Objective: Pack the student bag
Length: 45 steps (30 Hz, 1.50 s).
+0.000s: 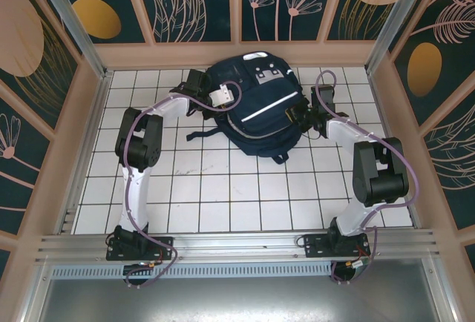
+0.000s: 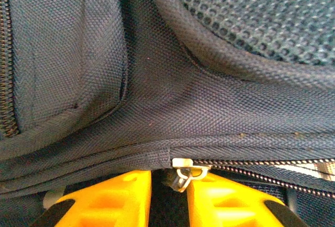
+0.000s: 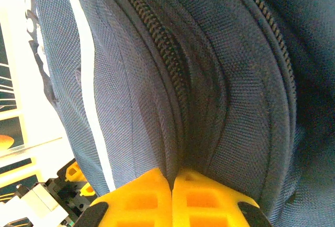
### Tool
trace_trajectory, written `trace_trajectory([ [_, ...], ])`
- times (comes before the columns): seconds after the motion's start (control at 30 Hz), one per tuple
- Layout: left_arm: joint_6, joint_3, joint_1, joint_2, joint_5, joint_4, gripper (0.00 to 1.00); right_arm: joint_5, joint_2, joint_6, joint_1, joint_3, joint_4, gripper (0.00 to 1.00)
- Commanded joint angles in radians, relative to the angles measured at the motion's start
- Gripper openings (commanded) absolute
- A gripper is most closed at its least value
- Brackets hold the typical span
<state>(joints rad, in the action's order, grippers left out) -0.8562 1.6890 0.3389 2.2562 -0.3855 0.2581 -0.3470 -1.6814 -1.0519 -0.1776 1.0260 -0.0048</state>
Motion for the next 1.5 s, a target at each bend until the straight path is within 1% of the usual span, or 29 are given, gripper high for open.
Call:
trace_trajectory([
  [0.0, 0.015, 0.028, 0.002, 0.018, -0.04, 0.03, 0.29, 0.019, -0.004, 0.017, 0.016, 0.019, 0.021, 0.03],
  [0.07, 0.018, 0.049, 0.002, 0.034, -0.033, 0.04, 0.36, 0.017, -0.002, 0.017, 0.016, 0.019, 0.021, 0.03],
  [0.13, 0.016, 0.039, 0.003, 0.03, -0.028, 0.02, 0.39, 0.016, -0.001, 0.017, 0.015, 0.017, 0.021, 0.03],
  [0.2, 0.02, 0.024, 0.003, 0.024, -0.023, -0.004, 0.48, 0.016, -0.001, 0.018, 0.016, 0.017, 0.021, 0.03],
  [0.33, 0.045, 0.02, 0.003, 0.028, 0.003, -0.067, 0.52, 0.013, 0.0, 0.016, 0.016, 0.018, 0.022, 0.03],
  [0.4, 0.053, 0.021, 0.003, 0.034, 0.028, -0.097, 0.52, 0.011, -0.001, 0.015, 0.015, 0.02, 0.023, 0.03],
  [0.43, 0.058, 0.019, 0.003, 0.034, 0.039, -0.114, 0.51, 0.011, -0.001, 0.015, 0.015, 0.02, 0.022, 0.03],
  [0.5, 0.057, 0.02, 0.003, 0.032, 0.045, -0.121, 0.46, 0.012, 0.0, 0.014, 0.016, 0.019, 0.022, 0.03],
  [0.67, 0.03, -0.003, 0.003, 0.01, -0.003, -0.095, 0.25, 0.011, 0.003, 0.011, 0.014, 0.012, 0.025, 0.03],
  [0.8, 0.018, -0.031, 0.003, -0.021, -0.046, -0.055, 0.11, 0.004, 0.0, 0.01, 0.012, 0.011, 0.031, 0.03],
  [0.97, 0.011, -0.081, 0.003, -0.082, -0.055, 0.002, 0.02, -0.001, 0.0, 0.009, 0.007, 0.009, 0.037, 0.03],
  [1.03, 0.018, -0.111, 0.003, -0.113, -0.062, 0.013, 0.0, -0.001, 0.0, 0.006, 0.006, 0.006, 0.042, 0.03],
  [1.13, 0.045, -0.169, 0.003, -0.163, -0.088, 0.0, 0.0, -0.003, -0.002, 0.001, 0.001, -0.001, 0.054, 0.03],
  [1.27, 0.119, -0.238, 0.005, -0.225, -0.1, -0.03, 0.0, 0.002, -0.006, -0.007, -0.016, -0.005, 0.067, 0.03],
  [1.37, 0.237, -0.287, 0.007, -0.267, -0.096, -0.068, 0.0, 0.007, -0.017, -0.01, -0.041, -0.006, 0.081, 0.03],
  [1.43, 0.377, -0.29, 0.011, -0.277, -0.112, -0.064, 0.0, 0.009, -0.03, 0.004, -0.052, 0.005, 0.09, 0.03],
  [1.47, 0.423, -0.291, 0.013, -0.281, -0.136, -0.053, 0.0, 0.008, -0.038, 0.01, -0.053, 0.01, 0.093, 0.03],
])
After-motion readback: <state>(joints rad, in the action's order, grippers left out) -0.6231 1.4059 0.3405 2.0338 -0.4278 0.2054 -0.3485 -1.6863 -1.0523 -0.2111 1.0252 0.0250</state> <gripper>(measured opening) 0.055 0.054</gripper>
